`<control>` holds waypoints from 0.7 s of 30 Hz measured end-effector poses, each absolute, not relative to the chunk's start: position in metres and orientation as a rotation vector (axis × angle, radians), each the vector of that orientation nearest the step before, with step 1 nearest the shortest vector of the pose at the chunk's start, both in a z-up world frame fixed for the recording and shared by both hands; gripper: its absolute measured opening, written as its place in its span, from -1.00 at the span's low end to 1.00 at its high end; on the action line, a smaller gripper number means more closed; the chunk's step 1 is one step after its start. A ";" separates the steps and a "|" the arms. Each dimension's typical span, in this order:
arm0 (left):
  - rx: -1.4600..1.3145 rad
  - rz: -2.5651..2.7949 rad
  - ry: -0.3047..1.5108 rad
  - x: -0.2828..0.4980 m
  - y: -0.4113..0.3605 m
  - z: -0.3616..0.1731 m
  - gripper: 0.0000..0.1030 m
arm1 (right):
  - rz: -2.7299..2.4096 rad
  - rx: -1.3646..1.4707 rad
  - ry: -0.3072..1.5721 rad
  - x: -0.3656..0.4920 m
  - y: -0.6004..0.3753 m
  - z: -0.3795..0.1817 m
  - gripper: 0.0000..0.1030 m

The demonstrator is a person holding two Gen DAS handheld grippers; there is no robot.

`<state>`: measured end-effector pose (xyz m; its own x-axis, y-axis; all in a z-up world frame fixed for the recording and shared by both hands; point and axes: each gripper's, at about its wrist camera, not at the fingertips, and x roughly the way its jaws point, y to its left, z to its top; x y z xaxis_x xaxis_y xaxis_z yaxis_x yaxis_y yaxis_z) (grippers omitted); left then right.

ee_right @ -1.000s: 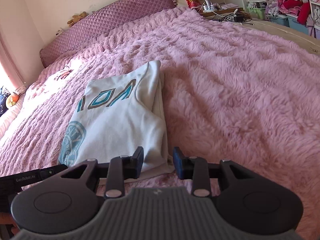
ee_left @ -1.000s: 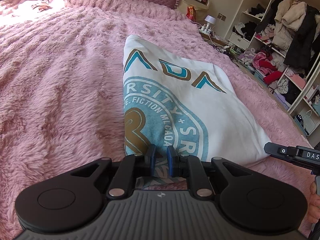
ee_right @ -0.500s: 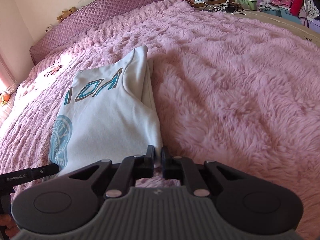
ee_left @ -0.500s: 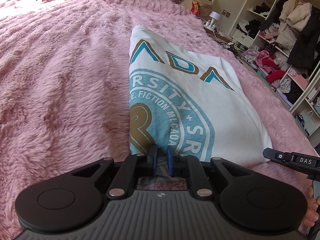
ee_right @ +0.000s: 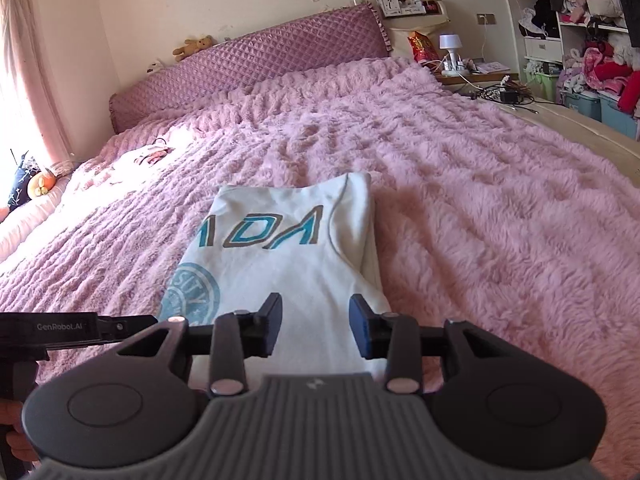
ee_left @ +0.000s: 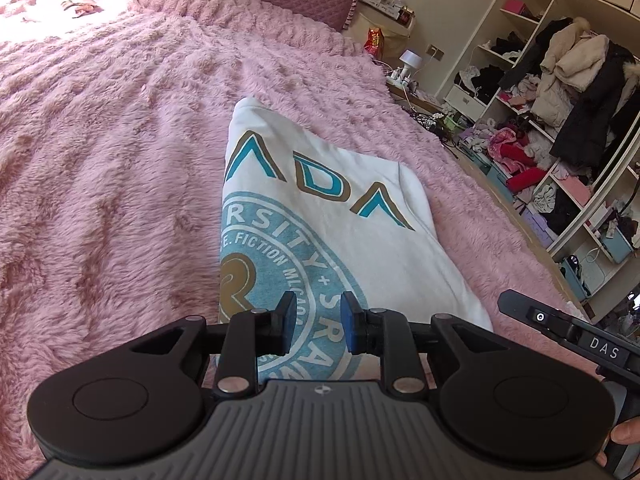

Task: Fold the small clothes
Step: 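Grasp the folded sweatshirt edge with the left gripper while the right gripper grasps beside it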

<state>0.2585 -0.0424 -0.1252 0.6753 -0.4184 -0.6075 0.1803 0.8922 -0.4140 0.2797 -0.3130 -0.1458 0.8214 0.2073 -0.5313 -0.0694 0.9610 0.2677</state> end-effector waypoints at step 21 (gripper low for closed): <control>-0.276 -0.380 0.820 0.269 -0.059 -0.160 -0.41 | 0.151 0.225 0.733 0.306 -0.302 -0.209 -0.37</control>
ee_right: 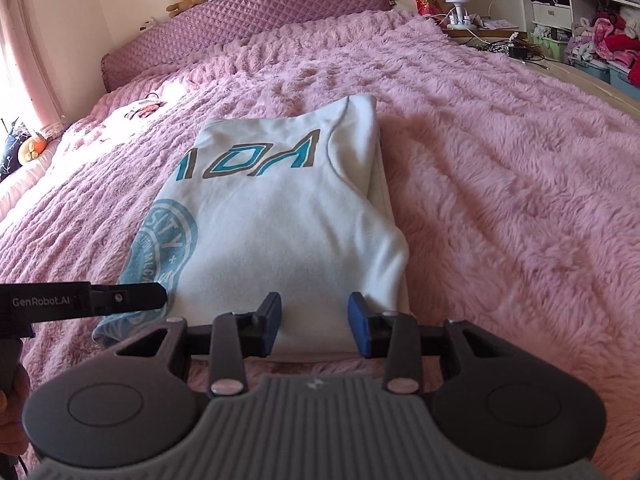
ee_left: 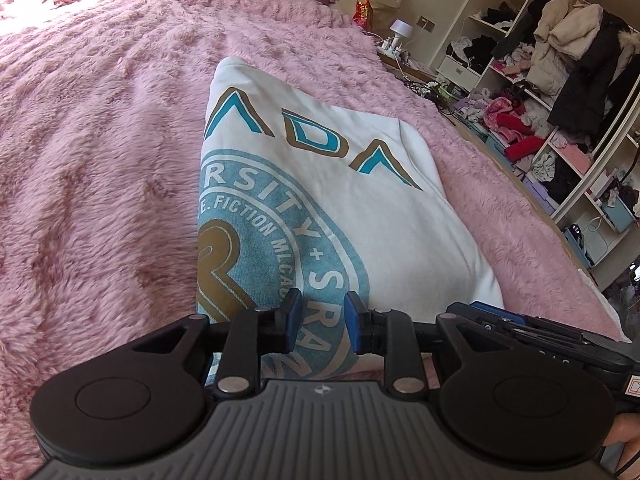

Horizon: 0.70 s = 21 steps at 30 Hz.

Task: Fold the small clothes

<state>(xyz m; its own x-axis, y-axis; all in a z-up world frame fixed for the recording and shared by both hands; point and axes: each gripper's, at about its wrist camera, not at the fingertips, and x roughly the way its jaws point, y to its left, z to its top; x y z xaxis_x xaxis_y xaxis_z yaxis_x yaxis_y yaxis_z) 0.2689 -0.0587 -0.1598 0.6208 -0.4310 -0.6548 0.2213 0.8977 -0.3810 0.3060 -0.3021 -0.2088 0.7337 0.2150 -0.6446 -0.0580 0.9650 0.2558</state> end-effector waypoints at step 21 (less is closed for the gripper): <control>-0.812 -0.568 0.747 0.332 0.066 -0.176 0.01 | 0.383 0.611 0.702 0.376 -0.406 -0.206 0.07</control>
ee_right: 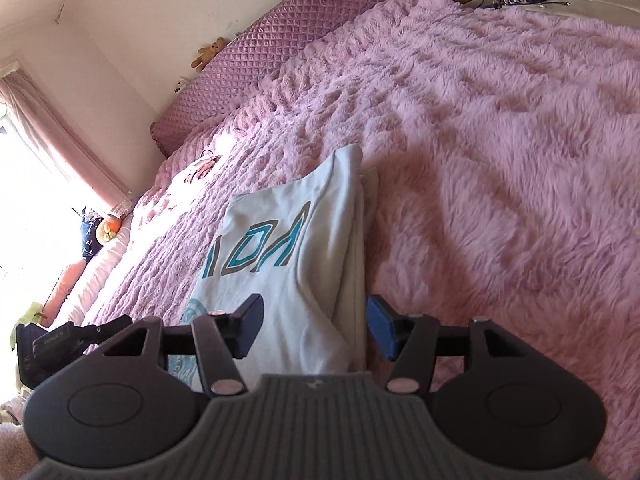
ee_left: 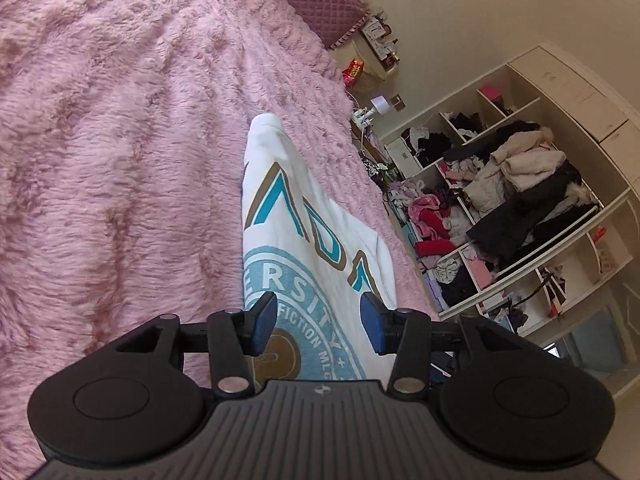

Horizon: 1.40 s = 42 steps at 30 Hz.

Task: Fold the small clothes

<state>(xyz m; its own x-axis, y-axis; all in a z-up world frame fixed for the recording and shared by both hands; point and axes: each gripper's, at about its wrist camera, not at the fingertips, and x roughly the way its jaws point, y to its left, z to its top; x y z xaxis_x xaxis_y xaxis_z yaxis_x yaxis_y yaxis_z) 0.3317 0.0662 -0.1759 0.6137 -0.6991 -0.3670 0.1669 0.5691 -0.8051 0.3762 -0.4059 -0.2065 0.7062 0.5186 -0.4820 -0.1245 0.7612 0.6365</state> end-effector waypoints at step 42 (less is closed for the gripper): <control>-0.892 -0.584 0.870 0.417 0.011 -0.191 -0.43 | 0.436 0.964 0.764 0.465 -0.370 -0.231 -0.55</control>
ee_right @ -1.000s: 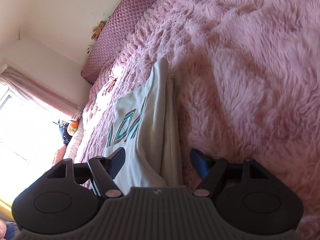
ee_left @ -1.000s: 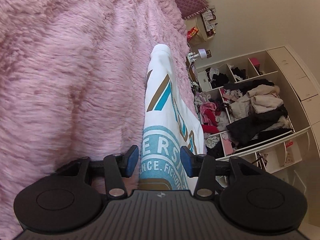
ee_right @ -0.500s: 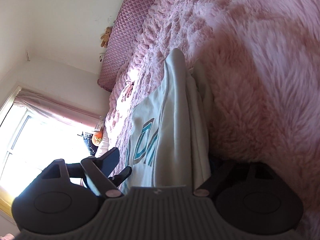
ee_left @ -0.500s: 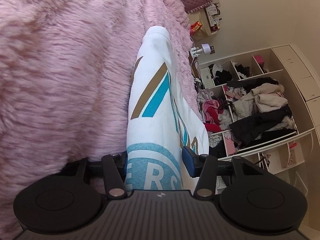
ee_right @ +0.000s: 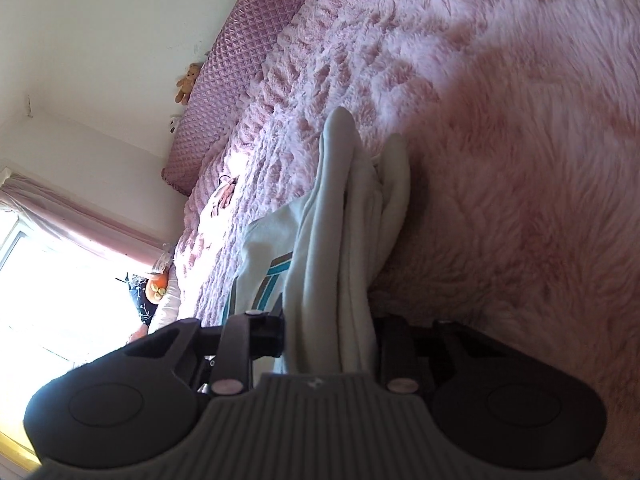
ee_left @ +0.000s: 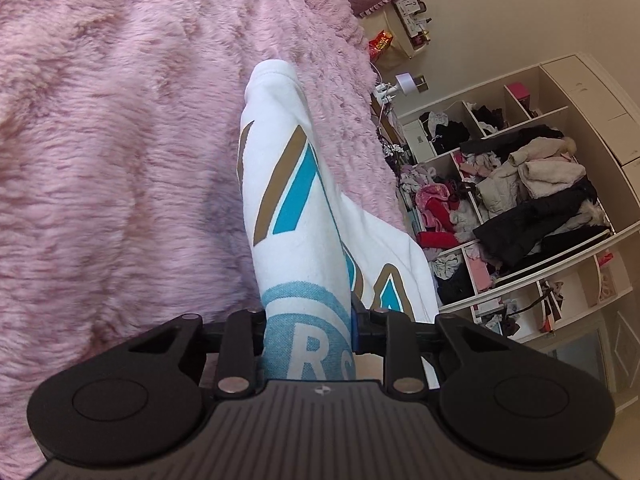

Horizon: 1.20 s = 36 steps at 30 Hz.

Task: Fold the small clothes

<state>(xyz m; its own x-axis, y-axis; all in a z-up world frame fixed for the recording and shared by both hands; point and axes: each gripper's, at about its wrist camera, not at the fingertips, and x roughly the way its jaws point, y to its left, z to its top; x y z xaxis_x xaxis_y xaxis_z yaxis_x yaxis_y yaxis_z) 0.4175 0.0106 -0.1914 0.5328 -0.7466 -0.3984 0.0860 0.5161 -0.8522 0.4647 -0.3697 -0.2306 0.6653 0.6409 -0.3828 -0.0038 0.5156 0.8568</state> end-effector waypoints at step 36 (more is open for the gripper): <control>-0.859 -0.468 0.690 0.246 0.186 -0.116 -0.44 | 0.736 0.797 0.779 0.340 -0.170 -0.134 -0.56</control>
